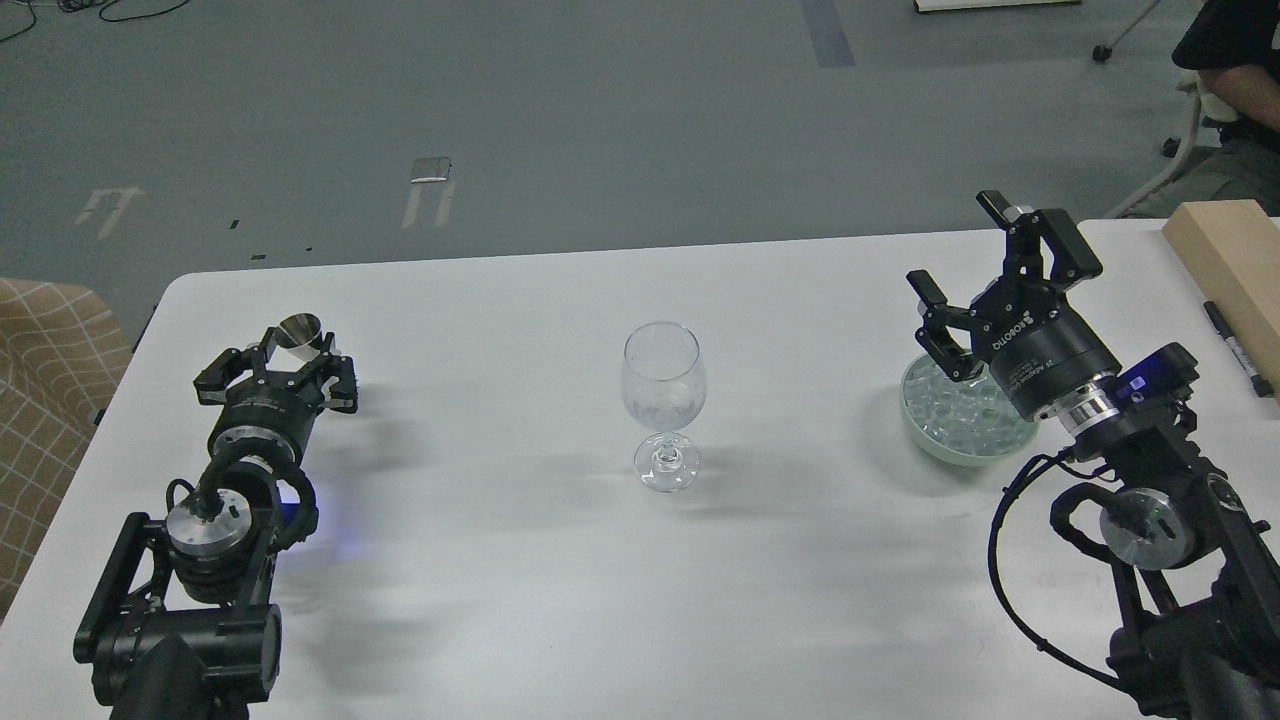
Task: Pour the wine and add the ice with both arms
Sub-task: 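Lower the silver cup onto the table and open the left gripper, then raise the open left gripper away from the silver cup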
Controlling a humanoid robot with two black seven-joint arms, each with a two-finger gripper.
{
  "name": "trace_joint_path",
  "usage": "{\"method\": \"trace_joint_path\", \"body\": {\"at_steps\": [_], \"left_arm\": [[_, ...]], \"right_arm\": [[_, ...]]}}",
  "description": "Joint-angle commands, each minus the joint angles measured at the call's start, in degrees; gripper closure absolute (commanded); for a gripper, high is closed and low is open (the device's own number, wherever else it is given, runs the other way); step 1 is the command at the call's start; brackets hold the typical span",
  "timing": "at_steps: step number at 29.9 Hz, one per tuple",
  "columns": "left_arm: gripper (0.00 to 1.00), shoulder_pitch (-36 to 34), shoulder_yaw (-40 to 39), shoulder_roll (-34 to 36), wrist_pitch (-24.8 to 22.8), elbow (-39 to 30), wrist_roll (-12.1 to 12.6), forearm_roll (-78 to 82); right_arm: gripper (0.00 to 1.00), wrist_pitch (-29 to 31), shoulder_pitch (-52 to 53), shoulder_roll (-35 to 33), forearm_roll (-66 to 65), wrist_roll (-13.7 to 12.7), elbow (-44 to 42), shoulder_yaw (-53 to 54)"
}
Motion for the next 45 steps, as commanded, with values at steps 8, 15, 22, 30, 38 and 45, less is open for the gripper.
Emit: {"method": "trace_joint_path", "body": {"at_steps": [8, 15, 22, 30, 38, 45], "left_arm": [[0.06, -0.5, 0.0, 0.1, 0.0, 0.1, -0.1, 0.1], [0.06, -0.8, -0.4, 3.2, -1.1, -1.9, 0.2, -0.3], [0.06, 0.3, -1.4, 6.6, -1.0, -6.5, 0.3, -0.8], [0.06, 1.1, -2.0, 6.9, -0.4, -11.9, 2.2, -0.9], [0.06, -1.0, -1.3, 10.6, -0.4, -13.5, 2.4, -0.8], [0.04, -2.9, -1.0, 14.5, -1.3, -13.7, 3.5, -0.7]], "right_arm": [[0.0, 0.0, 0.0, 0.0, 0.0, 0.0, -0.1, 0.0], [0.0, 0.0, -0.1, 0.0, 0.0, 0.0, -0.5, 0.0], [0.0, 0.0, 0.0, 0.0, -0.1, -0.1, -0.5, 0.0], [0.0, 0.0, 0.1, 0.0, -0.1, -0.1, -0.4, 0.0], [0.0, 0.0, 0.0, 0.0, 0.0, -0.1, -0.2, 0.2], [0.0, 0.0, 0.1, 0.0, 0.0, -0.1, 0.0, 0.4]]}}
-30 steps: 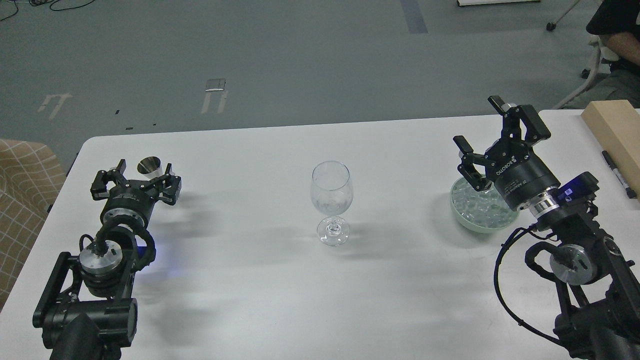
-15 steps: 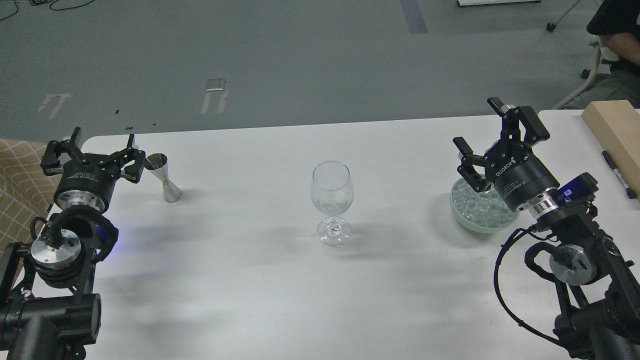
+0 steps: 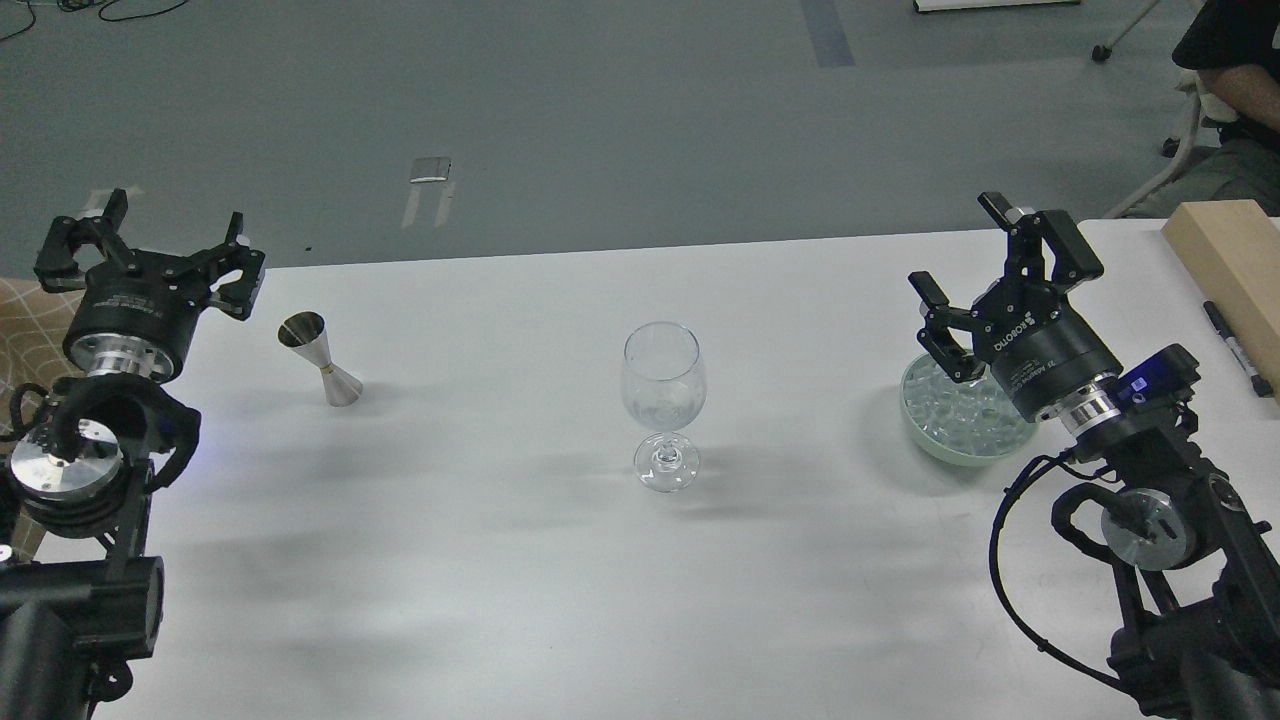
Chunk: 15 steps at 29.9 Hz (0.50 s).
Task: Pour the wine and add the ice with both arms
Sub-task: 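Raise the open left gripper away from the silver cup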
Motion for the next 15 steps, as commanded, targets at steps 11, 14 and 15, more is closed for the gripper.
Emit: {"method": "trace_joint_path", "body": {"at_steps": [11, 14, 15], "left_arm": [[0.03, 2.0, 0.2, 2.0, -3.6, -1.3, 2.6, 0.2], [0.03, 2.0, 0.2, 2.1, -3.7, -1.8, 2.7, 0.2], [0.03, 2.0, 0.2, 2.3, -4.2, -2.3, 2.8, 0.2]], "right_arm": [[0.0, 0.0, 0.2, 0.0, 0.0, 0.0, 1.2, 0.2], [0.0, 0.0, 0.2, 0.0, 0.0, 0.0, 1.7, 0.3], [0.0, 0.0, 0.3, 0.0, 0.0, 0.0, 1.9, 0.3]]}}
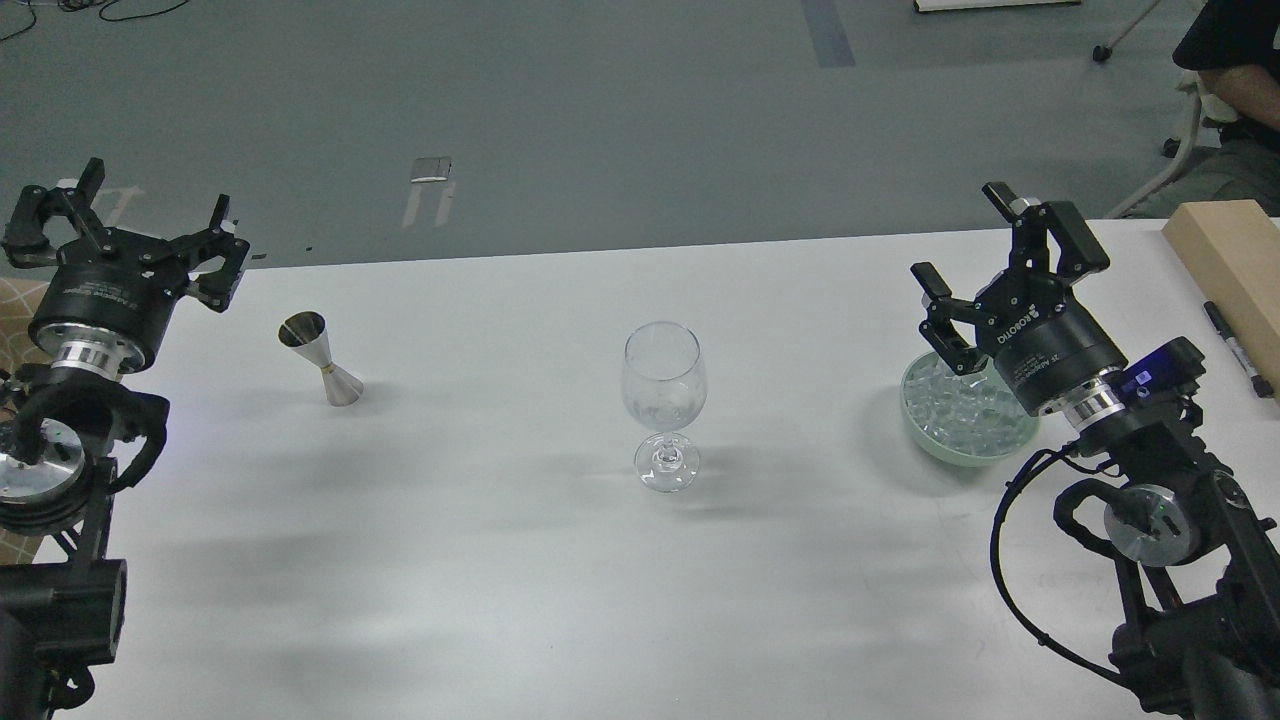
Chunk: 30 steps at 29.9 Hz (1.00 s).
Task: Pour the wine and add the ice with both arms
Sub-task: 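Raise the open left gripper away from the silver cup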
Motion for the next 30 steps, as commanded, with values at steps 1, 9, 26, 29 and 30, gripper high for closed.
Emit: {"method": "trace_joint_path", "body": {"at_steps": [1, 9, 26, 29, 30], "left_arm": [[0.03, 0.1, 0.0, 0.2, -1.4, -1.0, 0.3, 0.0], [0.03, 0.2, 3.0, 2.2, -6.3, -2.3, 2.1, 8.0], [0.06, 1.7, 4.3, 4.3, -18.2, -6.0, -9.5, 46.5], [0.06, 1.7, 4.4, 4.9, -18.1, -8.1, -11.6, 48.4], [0.06, 1.7, 4.4, 4.9, -18.1, -8.6, -11.8, 49.1]], "right_arm": [[0.0, 0.0, 0.1, 0.0, 0.0, 0.1, 0.6, 0.1], [0.0, 0.0, 0.2, 0.0, 0.1, 0.1, 1.6, 0.1], [0.0, 0.0, -0.1, 0.0, 0.1, 0.0, 3.8, -0.1], [0.0, 0.0, -0.1, 0.0, 0.1, 0.1, 4.2, 0.0], [0.0, 0.0, -0.1, 0.0, 0.1, 0.1, 4.2, 0.0]]}}
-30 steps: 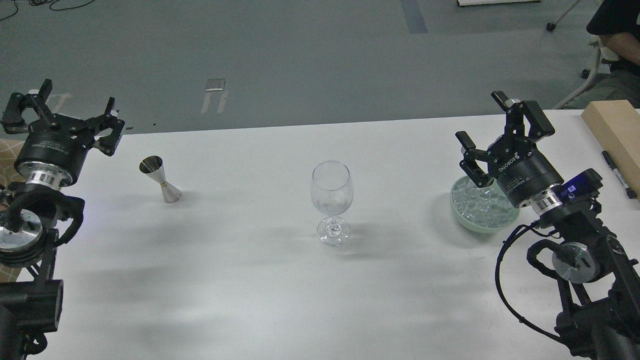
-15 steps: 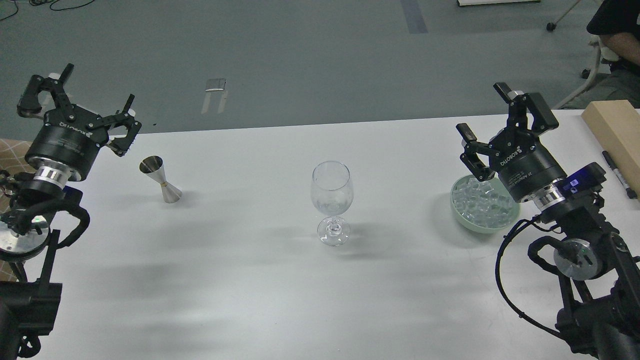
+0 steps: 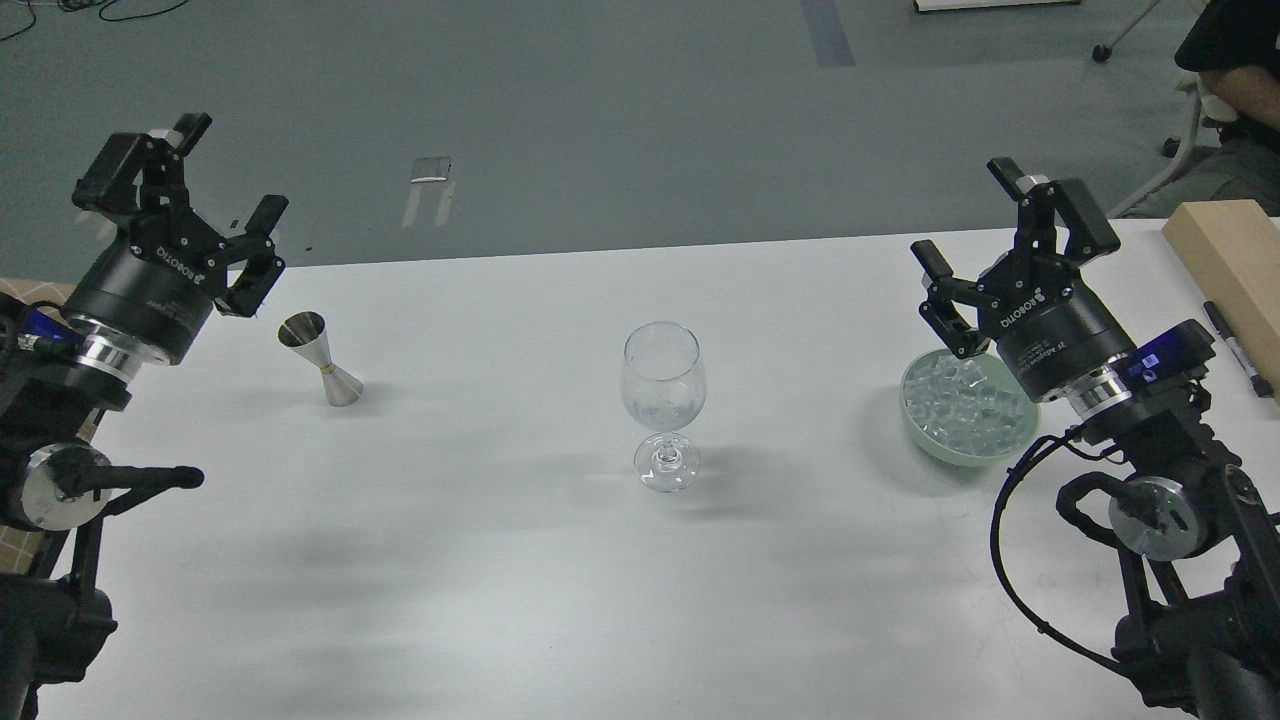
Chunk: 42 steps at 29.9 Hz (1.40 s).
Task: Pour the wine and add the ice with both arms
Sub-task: 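Raise the open left gripper away from the silver cup, then swing the right gripper up and around to approach the ice bowl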
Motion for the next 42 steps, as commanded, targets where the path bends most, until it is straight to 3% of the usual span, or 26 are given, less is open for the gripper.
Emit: {"method": "trace_joint_path", "body": {"at_steps": [1, 6, 12, 23, 32, 38, 42], "left_arm": [[0.06, 0.0, 0.0, 0.3, 0.1, -2.8, -1.4, 3.5], [0.05, 0.0, -0.1, 0.1, 0.2, -4.8, -1.9, 7.3], [0.04, 1.7, 0.1, 0.8, -4.4, -7.4, -7.9, 7.3], [0.02, 2.1, 1.2, 3.0, -4.4, -6.6, -7.4, 18.4], [0.04, 3.7, 1.4, 0.8, -4.4, -7.4, -8.1, 26.0], [0.04, 2.9, 2.0, -1.4, 1.0, -6.0, -8.0, 28.4], [0.04, 1.7, 5.7, -3.0, 7.3, -5.7, -8.0, 27.0]], "right_arm": [[0.0, 0.0, -0.1, 0.0, 0.0, 0.1, 0.5, 0.0], [0.0, 0.0, -0.3, 0.0, 0.0, 0.1, 1.0, 0.1], [0.0, 0.0, -0.3, 0.0, 0.0, 0.1, 1.8, 0.2], [0.0, 0.0, -0.7, -0.9, 0.1, 0.1, 3.4, 0.3], [0.0, 0.0, -0.6, -3.4, 0.0, 0.0, 3.5, 0.1], [0.0, 0.0, -0.6, -7.4, 0.0, 0.0, 4.7, -0.4], [0.0, 0.0, -0.4, -9.1, 0.0, 0.0, 4.8, -0.4]]}}
